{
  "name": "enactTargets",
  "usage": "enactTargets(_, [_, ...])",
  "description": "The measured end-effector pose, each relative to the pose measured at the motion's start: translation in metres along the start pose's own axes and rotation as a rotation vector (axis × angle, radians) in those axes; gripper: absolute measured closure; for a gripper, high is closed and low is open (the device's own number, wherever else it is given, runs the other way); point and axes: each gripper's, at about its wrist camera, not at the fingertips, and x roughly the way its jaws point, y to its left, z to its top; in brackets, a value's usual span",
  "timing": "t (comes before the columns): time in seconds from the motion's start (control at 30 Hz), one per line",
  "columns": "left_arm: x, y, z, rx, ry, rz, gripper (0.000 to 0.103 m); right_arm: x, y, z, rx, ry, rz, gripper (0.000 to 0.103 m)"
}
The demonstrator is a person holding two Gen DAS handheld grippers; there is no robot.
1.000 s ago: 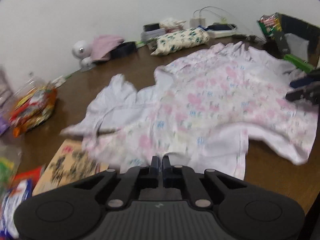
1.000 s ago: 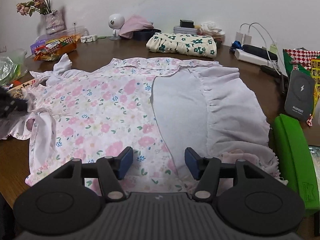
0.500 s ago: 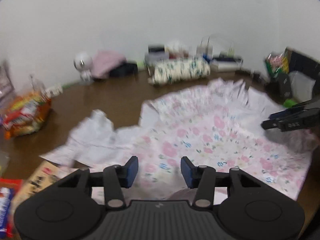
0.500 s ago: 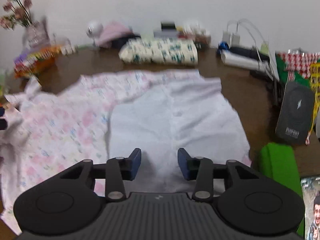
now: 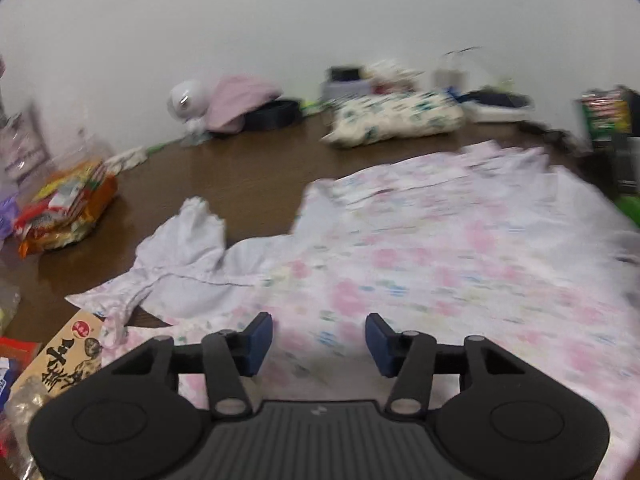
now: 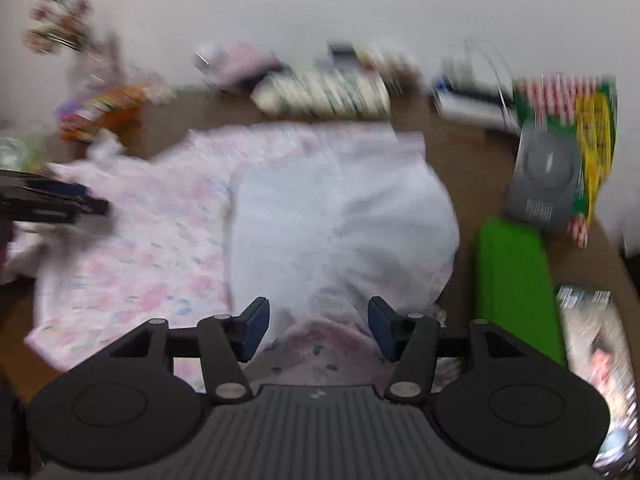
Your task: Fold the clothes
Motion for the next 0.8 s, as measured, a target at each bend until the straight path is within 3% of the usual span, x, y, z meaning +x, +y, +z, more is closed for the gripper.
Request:
enactTargets(0.07, [-0.032, -0.004, -0.007, 0.005, -0.041, -0.083, 0.047, -0.022, -0.005, -0.011, -0.075, -0.049, 0.032, 0.038])
enactTargets(0.13, [-0.057, -0.023, -0.021, 0.051, -0.062, -0.180, 0.029, -0.037, -0.008, -0.024, -0.139, -0.069, 0.045, 0.038])
enactTargets(0.23, [-0.080, -0.058, -0.045, 0.129, -0.058, -0.295, 0.030, -0.044, -0.014, -0.039, -0.149, -0.060, 0.073, 0.040])
enactTargets(0.33, [-0.081, -0.081, -0.061, 0.164, -0.036, -0.319, 0.030, -0.040, -0.015, -0.042, -0.118, -0.059, 0.109, 0.044])
enactTargets(0.37, [-0.077, -0.083, -0.065, 0.175, -0.022, -0.305, 0.030, -0.037, -0.014, -0.041, -0.111, -0.057, 0.111, 0.050])
enactTargets(0.4, [-0.072, -0.085, -0.068, 0.187, -0.007, -0.289, 0.038, -0.034, -0.013, -0.040, -0.104, -0.053, 0.113, 0.055])
enactTargets(0.47, [-0.068, -0.084, -0.072, 0.199, 0.000, -0.263, 0.051, -0.028, -0.011, -0.042, -0.093, -0.025, 0.111, 0.081])
enactTargets(0.53, [-0.067, -0.075, -0.073, 0.196, -0.008, -0.242, 0.086, -0.027, -0.010, -0.048, -0.088, -0.001, 0.091, 0.087])
enactTargets(0.57, [-0.068, -0.071, -0.075, 0.200, -0.005, -0.243, 0.092, -0.027, -0.009, -0.050, -0.085, 0.012, 0.081, 0.089])
enactTargets(0.7, [-0.075, -0.059, -0.081, 0.235, -0.007, -0.263, 0.097, -0.040, -0.004, -0.054, -0.092, 0.066, 0.072, 0.093])
enactTargets(0.77, [-0.079, -0.055, -0.082, 0.246, -0.017, -0.267, 0.095, -0.051, 0.001, -0.055, -0.126, 0.043, 0.085, 0.088])
enactTargets(0.8, [-0.080, -0.052, -0.083, 0.250, -0.027, -0.267, 0.090, -0.058, 0.002, -0.056, -0.140, 0.001, 0.104, 0.084])
